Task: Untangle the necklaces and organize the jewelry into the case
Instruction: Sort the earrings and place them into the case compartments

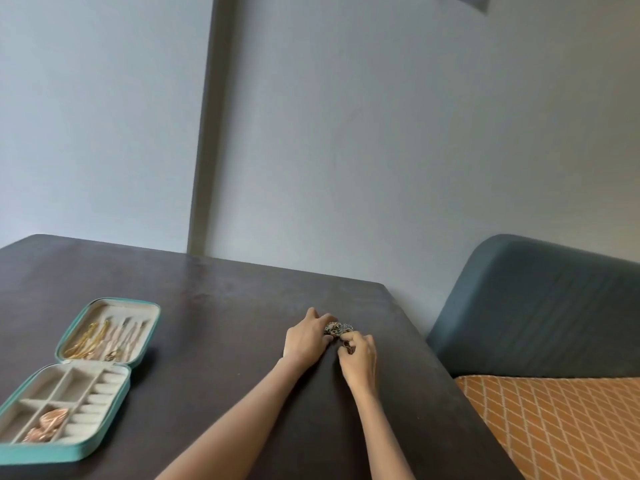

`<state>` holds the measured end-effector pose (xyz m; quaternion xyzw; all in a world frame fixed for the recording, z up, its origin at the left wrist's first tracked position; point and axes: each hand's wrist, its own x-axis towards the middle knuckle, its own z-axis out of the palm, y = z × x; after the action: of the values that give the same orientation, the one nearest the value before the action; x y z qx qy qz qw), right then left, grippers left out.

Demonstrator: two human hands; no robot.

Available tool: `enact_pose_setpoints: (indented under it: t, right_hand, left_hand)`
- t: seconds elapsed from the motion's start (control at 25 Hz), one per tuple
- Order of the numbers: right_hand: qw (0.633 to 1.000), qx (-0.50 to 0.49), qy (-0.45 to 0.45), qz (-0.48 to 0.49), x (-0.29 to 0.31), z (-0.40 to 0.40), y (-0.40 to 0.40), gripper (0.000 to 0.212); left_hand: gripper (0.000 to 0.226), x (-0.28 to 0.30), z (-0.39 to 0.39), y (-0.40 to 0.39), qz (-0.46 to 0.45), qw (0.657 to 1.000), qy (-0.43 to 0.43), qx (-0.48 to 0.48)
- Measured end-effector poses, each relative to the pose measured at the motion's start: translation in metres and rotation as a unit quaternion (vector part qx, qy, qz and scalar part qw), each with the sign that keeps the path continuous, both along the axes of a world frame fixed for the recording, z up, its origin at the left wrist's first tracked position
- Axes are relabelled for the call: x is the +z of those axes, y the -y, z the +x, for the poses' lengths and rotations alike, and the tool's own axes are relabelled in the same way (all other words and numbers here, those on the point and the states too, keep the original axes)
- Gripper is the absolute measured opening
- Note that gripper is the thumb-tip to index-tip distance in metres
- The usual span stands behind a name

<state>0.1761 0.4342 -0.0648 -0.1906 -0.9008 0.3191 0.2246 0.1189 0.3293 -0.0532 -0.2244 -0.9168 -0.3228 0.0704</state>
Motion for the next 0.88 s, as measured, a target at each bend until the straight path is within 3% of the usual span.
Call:
enact_pose_setpoints:
  t: [0.12,0.28,0.44,0.6,0.72,0.88]
  right_hand:
    - [1.000,-0.001,-0.016,-0.010,-0.001,-0.001,-0.002,0.019]
    - [0.995,-0.021,-0.073,-0.067,-0.003,0.000,-0.004,0.023]
    - [0.987,-0.015,-0.108,-0.118,-0.002,0.001,-0.004,0.030]
    - [0.986,-0.011,-0.130,-0.107,0.007,-0.008,-0.004,0.033]
    - [0.998,0.022,-0.024,0.044,0.018,-0.028,-0.010,0.027]
    - [0.974,0.046,0.143,0.168,0.029,-0.049,-0.019,0.035]
  left_hand:
    - [0.018,-0.001,-0.010,-0.004,0.014,1.000,0.005,0.009]
    - [0.011,-0.004,-0.011,0.004,0.173,0.983,0.053,0.024]
    - [0.020,-0.001,-0.008,0.015,0.384,0.907,0.167,-0.044]
    - [0.027,0.009,-0.008,0.020,0.473,0.846,0.235,-0.079]
    - [0.023,0.005,-0.011,0.021,0.489,0.840,0.222,-0.076]
    - [0.012,-0.003,-0.018,0.020,0.506,0.832,0.219,-0.066]
